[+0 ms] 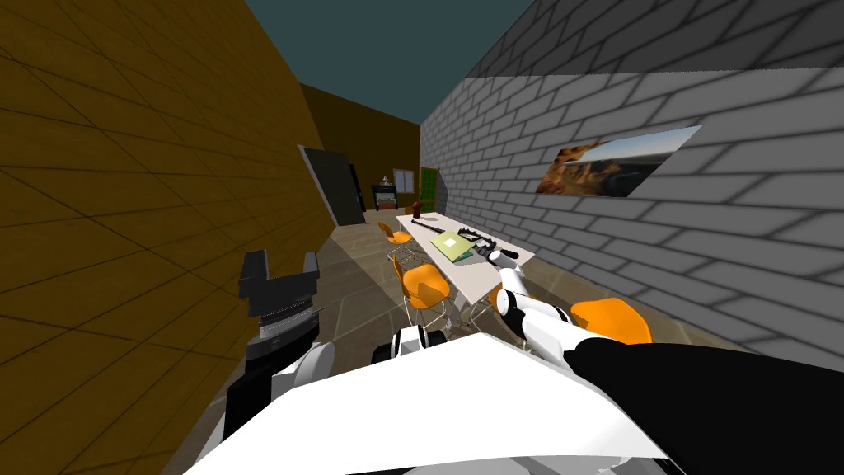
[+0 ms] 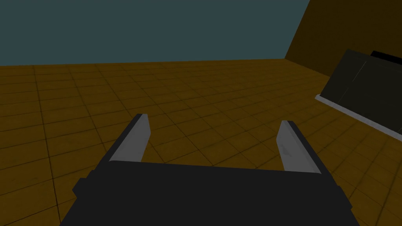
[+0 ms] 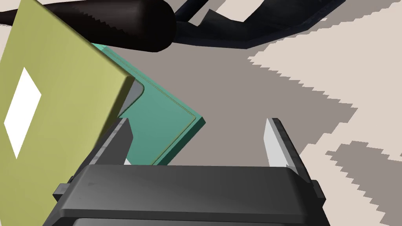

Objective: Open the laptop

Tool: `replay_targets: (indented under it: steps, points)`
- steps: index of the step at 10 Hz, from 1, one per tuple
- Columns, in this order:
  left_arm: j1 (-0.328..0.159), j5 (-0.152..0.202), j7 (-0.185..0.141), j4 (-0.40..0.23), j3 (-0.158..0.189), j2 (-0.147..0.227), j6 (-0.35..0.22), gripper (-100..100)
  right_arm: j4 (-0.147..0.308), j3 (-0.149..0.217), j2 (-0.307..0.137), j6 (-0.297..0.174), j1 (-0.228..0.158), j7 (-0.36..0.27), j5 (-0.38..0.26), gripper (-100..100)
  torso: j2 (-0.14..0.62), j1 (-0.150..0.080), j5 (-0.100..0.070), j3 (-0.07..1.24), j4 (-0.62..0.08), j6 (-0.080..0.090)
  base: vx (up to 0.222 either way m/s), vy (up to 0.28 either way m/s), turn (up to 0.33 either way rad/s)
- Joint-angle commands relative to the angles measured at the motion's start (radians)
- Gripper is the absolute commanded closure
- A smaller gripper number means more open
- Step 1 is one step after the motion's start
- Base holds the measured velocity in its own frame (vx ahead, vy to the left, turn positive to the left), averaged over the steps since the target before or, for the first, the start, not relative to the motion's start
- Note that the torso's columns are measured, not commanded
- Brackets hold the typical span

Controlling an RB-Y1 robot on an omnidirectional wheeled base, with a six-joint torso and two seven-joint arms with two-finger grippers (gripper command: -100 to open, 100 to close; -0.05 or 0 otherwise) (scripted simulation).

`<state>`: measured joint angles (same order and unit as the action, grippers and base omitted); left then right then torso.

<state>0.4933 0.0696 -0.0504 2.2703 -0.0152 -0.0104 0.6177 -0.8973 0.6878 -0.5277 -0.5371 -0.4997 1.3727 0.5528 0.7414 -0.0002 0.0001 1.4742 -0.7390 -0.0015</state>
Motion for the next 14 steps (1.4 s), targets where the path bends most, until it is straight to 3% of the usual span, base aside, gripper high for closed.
replay_targets:
  steps: [1,8,9,10,14]
  points:
    - [0.000,0.000,0.000,0.000,0.000,0.000,0.000,0,0.007,0.026,-0.029,-0.007,-0.004,0.053,-0.048,-100,0.000,0.000,0.000,-0.001,0.000,0.002,-0.091,-0.007,0.170]
    - [0.000,0.000,0.000,0.000,0.000,0.000,0.000,0,0.165,0.105,-0.195,0.007,-0.067,0.163,-0.155,-100,-0.004,0.000,0.000,0.002,0.001,0.002,-0.123,-0.001,0.255]
    - [0.000,0.000,0.000,0.000,0.000,0.000,0.000,0,0.141,0.100,-0.180,0.000,-0.054,0.148,-0.139,-100,-0.005,0.000,0.000,0.003,0.001,0.002,-0.046,0.004,0.038]
    - [0.000,0.000,0.000,0.000,0.000,0.000,0.000,0,0.142,0.101,-0.182,0.000,-0.054,0.153,-0.142,0,-0.007,0.000,0.000,0.004,0.002,0.002,-0.010,0.002,-0.009]
    - [0.001,0.000,0.000,0.000,0.000,0.000,0.000,0,0.142,0.101,-0.182,0.000,-0.054,0.153,-0.142,0,-0.003,0.000,0.000,0.002,0.001,0.001,0.000,0.000,0.000]
